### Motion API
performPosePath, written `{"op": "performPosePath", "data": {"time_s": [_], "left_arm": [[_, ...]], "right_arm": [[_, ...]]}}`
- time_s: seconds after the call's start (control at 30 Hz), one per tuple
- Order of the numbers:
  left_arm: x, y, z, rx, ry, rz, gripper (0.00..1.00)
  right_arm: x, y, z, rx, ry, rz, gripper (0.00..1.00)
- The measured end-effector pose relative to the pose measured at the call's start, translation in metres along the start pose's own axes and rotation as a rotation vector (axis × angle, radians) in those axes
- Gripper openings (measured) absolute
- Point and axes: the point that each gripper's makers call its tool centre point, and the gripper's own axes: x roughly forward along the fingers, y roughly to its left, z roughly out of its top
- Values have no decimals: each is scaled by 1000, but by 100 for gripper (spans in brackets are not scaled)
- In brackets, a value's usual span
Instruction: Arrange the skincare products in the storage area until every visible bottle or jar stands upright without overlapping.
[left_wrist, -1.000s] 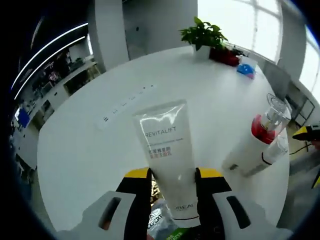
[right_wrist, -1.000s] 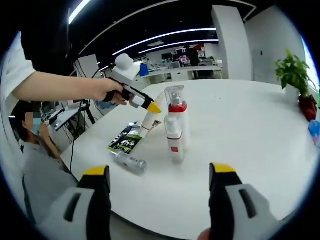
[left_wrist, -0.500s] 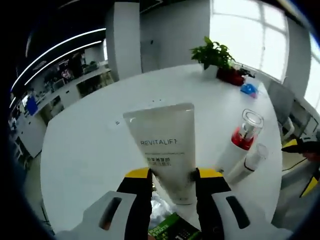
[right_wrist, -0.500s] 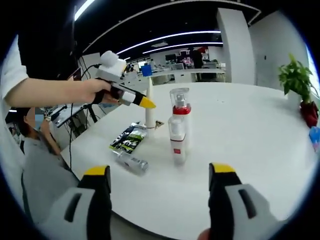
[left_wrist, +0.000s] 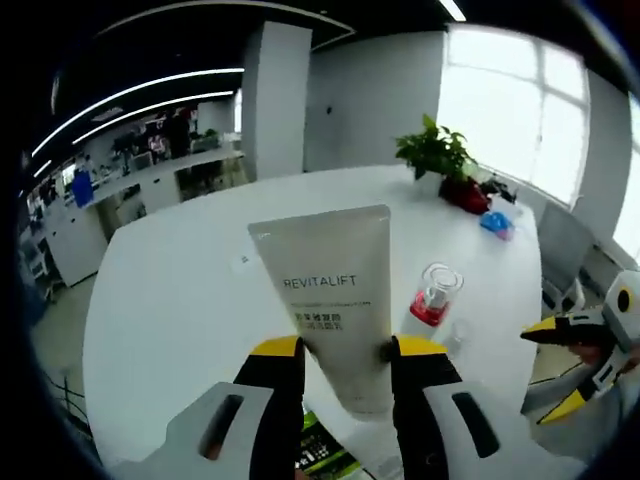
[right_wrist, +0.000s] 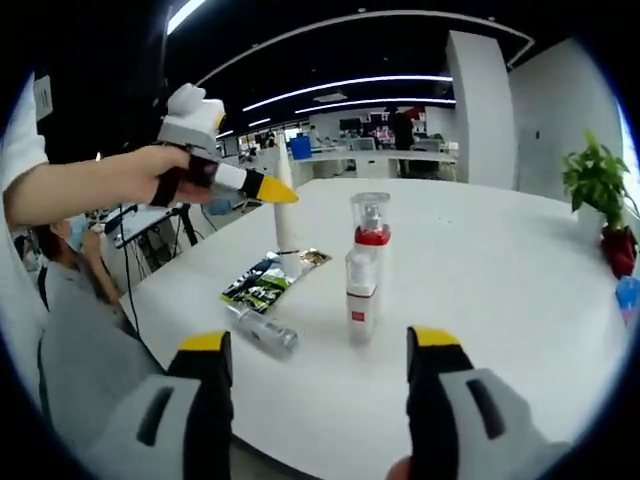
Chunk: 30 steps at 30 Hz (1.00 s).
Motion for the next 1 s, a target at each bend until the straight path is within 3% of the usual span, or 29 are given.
{"op": "performPosePath", "data": {"time_s": [0.4,0.73,1.0], "left_arm": [[-36,-13,-8,-108,-27,37,30],[-54,-37,-7,-145,-76,28,30],[-65,-54,-7,-189,-105,18,30]], "right_arm": [[23,45,9,-45,-8,119,68],[48,64,57,-110,-92,175,65],[57,71,71,-163,-105,193,56]]}}
